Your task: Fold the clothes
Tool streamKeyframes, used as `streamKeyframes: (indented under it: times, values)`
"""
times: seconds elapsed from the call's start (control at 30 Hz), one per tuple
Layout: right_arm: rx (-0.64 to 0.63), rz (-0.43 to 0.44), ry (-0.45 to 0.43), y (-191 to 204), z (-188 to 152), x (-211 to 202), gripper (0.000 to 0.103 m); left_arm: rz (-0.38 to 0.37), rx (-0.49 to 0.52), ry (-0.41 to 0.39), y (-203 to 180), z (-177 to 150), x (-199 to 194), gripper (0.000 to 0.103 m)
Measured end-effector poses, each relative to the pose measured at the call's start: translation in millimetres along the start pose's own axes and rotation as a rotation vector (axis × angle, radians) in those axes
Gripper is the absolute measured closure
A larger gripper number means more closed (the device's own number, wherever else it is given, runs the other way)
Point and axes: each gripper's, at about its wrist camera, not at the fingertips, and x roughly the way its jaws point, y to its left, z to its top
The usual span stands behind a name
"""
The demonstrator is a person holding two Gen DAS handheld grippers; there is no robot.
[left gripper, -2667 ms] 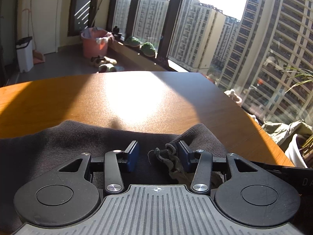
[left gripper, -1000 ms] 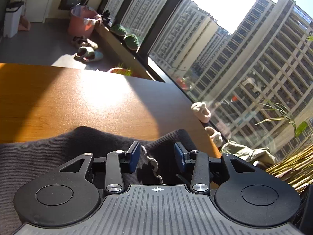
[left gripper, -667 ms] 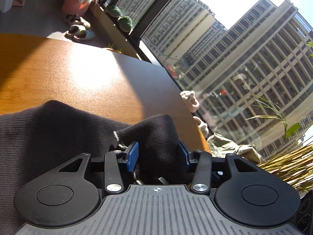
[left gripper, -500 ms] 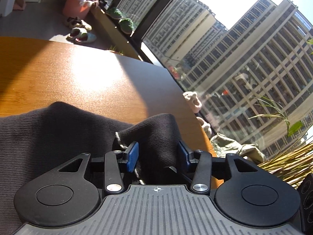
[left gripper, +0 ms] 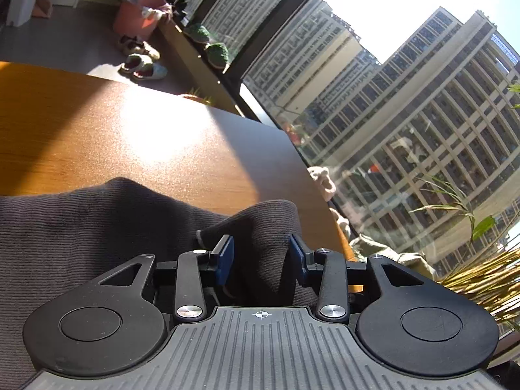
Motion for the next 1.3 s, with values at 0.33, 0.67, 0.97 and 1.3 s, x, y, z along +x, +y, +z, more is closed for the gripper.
streamKeyframes:
  times: [0.33, 0.67, 0.97, 1.3]
  values:
    - [0.043, 0.021, -0.002, 5, 3, -8, 0.062, 0.090, 0.038, -0.012, -4, -4, 5, 0.047]
    - [1.011, 0.347, 0.023, -97, -50, -14, 0.036, 0.081, 0.019, -0.017, 7, -10, 3, 0.053]
    - [0.929, 0.376, 0.079, -79, -54, 1, 0.037, 0.185, 0.159, -0.058, -5, -20, -14, 0.047]
    - [1.105, 0.430, 0.018, -101, -62, -5, 0.033, 0.200, 0.172, -0.069, 9, -19, -23, 0.040]
